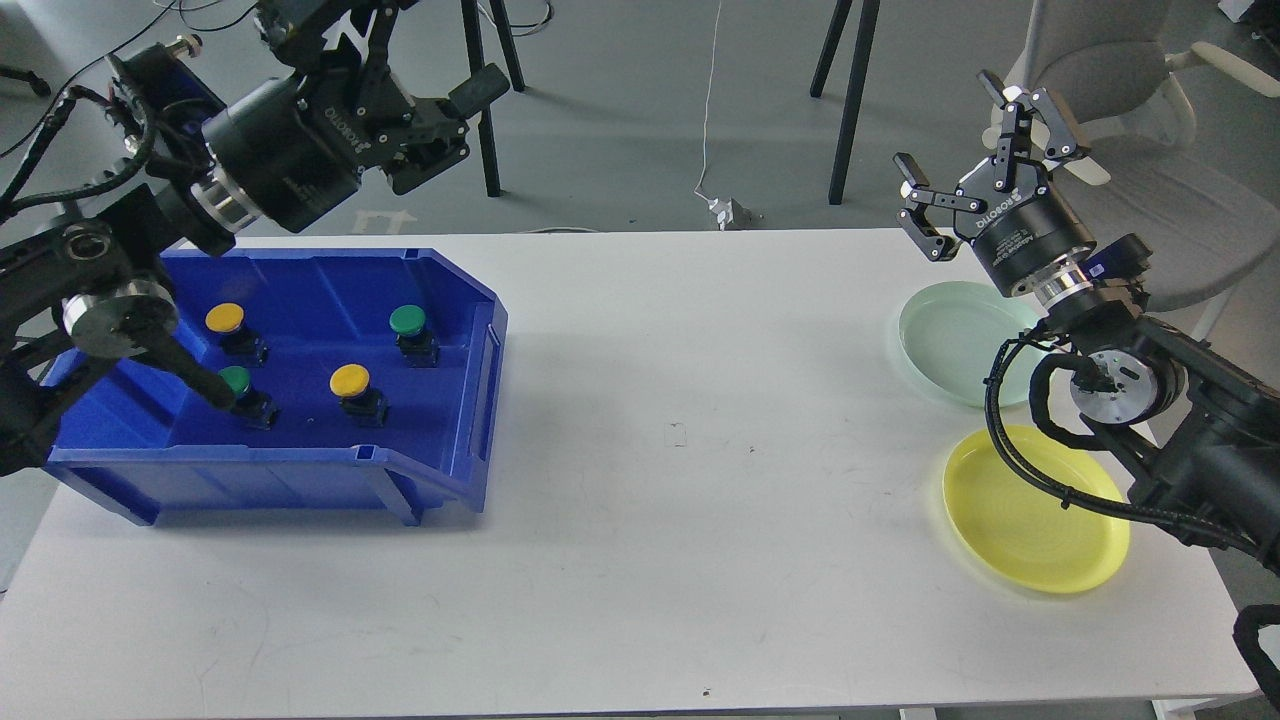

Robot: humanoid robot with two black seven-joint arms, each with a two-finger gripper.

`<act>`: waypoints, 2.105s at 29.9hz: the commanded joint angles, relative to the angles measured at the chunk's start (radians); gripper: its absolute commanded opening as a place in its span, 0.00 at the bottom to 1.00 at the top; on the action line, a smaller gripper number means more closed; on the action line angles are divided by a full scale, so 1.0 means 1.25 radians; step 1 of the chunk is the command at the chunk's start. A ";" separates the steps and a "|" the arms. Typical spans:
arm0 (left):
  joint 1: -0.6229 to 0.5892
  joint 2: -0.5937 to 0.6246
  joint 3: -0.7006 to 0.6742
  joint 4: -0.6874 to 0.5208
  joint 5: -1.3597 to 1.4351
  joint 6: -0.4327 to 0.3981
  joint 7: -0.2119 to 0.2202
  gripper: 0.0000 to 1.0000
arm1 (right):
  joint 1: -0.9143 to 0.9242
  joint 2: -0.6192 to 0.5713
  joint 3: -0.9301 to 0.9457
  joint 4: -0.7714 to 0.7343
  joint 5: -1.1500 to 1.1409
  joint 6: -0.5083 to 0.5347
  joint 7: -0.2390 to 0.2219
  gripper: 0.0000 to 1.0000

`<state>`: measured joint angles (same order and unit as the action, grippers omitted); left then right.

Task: Pass button and place on color plate
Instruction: 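Lower the left gripper into the blue bin toward a yellow button, then grasp the yellow button in the bin with the left gripper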

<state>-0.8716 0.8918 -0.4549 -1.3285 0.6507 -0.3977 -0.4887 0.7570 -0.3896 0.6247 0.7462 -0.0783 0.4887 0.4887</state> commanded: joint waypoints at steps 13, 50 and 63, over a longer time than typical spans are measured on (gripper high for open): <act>-0.002 0.133 0.133 0.096 0.597 0.038 0.000 1.00 | -0.019 0.015 -0.009 -0.059 -0.001 0.000 0.000 0.99; -0.068 -0.103 0.371 0.357 0.658 0.080 0.000 0.98 | -0.037 0.025 -0.006 -0.072 -0.001 0.000 0.000 0.99; -0.087 -0.156 0.402 0.421 0.656 0.063 0.000 0.98 | -0.050 0.025 -0.004 -0.077 -0.001 0.000 0.000 0.99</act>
<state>-0.9809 0.7031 0.0472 -0.8042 1.4726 -0.3190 -0.4887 0.6956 -0.3592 0.6193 0.6512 -0.0797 0.4887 0.4887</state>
